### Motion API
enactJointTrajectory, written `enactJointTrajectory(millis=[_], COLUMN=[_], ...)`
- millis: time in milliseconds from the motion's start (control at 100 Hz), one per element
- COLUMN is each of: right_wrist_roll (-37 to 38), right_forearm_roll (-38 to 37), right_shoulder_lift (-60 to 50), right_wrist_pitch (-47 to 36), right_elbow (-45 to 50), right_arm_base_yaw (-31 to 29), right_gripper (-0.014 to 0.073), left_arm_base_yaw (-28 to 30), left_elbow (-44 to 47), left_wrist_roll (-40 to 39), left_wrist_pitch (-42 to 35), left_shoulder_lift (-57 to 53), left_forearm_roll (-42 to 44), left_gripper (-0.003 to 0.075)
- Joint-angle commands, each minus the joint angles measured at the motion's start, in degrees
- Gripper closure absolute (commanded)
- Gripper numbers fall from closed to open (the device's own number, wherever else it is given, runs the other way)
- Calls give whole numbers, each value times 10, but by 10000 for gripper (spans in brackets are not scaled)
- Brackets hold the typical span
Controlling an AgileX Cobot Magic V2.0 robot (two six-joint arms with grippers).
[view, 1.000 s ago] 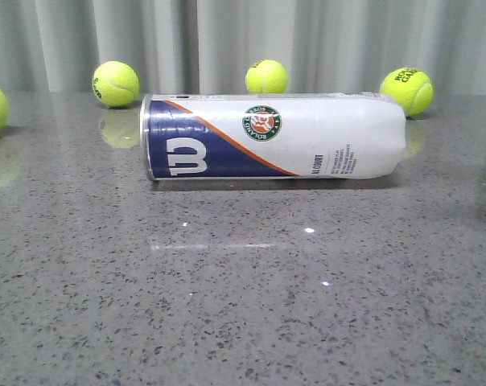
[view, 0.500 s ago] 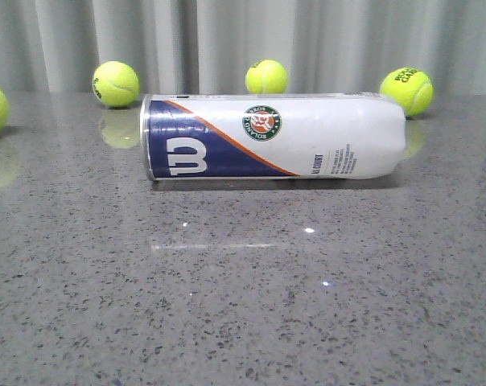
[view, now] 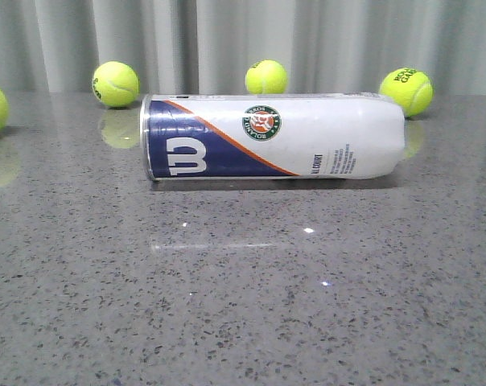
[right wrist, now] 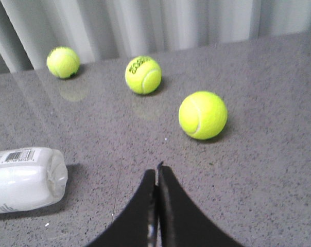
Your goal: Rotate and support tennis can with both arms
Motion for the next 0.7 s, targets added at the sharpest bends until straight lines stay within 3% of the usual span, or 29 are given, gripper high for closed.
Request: enactJointTrajectory(millis=[0,360,690], right_wrist_roll=[-6,-6,-6], right_forearm_roll=[-10,-10,-10], right_shoulder_lift=[-26,-87,-87], right_wrist_pitch=[-61,-62,-65], right_elbow=[0,26,26], right_arm_base_yaw=[-5,-5,-5], right_gripper=[658,658,658], left_arm_base_yaw=[2,2,2], left_elbow=[28,17,-88], left_wrist_roll=[-4,-4,-10], left_wrist_pitch=[-57,-111,-55], left_shoulder_lift=[-22,-22,-10], left_forearm_roll=[-2,-2,-2], left_gripper=[741,741,741])
